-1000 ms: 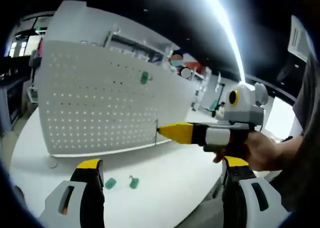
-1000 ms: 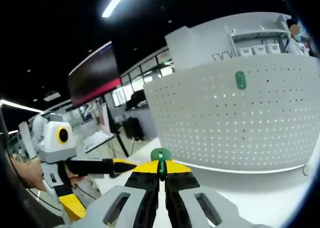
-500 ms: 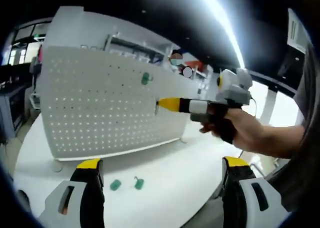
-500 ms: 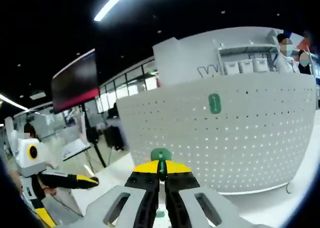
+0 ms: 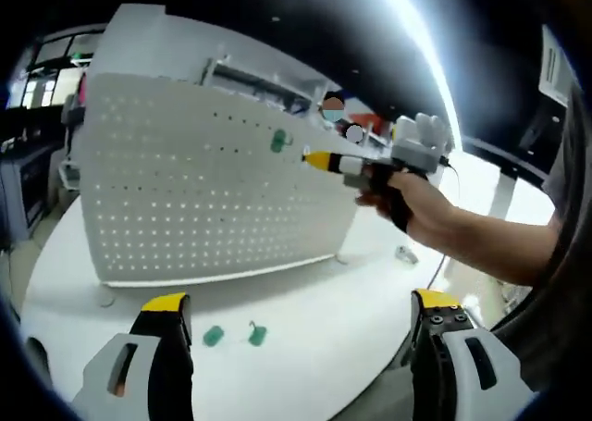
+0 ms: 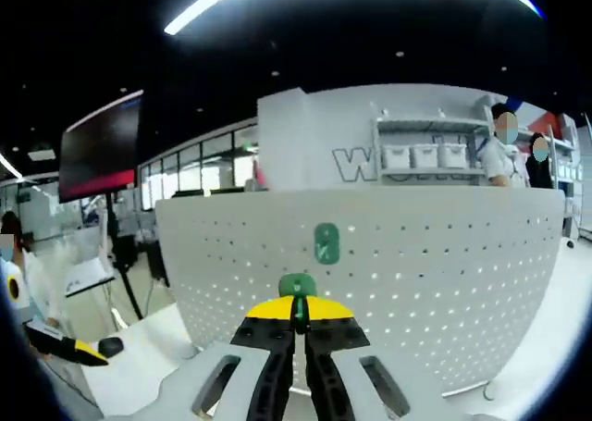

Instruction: Insert the hook assembly into the mounting plate slot until the hook locks in place.

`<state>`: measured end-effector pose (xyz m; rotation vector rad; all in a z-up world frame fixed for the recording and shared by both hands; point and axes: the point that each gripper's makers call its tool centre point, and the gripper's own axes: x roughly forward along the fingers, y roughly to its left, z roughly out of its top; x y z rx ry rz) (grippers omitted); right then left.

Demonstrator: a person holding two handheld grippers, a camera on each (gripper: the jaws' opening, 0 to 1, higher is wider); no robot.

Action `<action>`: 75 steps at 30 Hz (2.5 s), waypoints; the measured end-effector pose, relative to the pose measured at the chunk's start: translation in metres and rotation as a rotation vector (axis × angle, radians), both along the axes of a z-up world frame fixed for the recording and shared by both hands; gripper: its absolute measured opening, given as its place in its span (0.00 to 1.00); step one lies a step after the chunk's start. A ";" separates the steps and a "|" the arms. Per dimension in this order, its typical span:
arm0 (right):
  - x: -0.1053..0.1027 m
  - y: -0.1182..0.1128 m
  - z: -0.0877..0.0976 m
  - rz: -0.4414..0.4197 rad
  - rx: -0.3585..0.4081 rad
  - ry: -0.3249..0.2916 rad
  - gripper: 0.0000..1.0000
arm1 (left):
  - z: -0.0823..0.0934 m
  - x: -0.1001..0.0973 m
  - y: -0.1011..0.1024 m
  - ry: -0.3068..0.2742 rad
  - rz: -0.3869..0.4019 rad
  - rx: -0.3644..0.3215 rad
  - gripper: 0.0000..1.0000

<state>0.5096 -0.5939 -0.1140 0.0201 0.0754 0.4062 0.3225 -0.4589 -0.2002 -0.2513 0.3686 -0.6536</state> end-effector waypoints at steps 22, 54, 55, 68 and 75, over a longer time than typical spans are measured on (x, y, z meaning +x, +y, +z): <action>0.056 -0.029 0.028 -0.137 -0.013 -0.082 0.00 | -0.004 0.005 0.012 0.014 0.032 0.004 1.00; 0.066 -0.034 0.021 -0.256 0.002 -0.171 0.00 | -0.011 0.008 0.017 0.044 0.040 -0.007 0.97; 0.067 -0.035 0.018 -0.256 0.005 -0.164 0.00 | -0.011 0.008 0.017 0.043 0.041 -0.008 0.97; 0.067 -0.031 0.014 -0.259 -0.051 -0.156 0.01 | -0.014 0.008 0.016 0.059 0.046 -0.011 0.96; 0.069 -0.028 0.012 -0.233 -0.027 -0.135 0.07 | -0.012 0.007 0.016 0.057 0.044 -0.003 0.96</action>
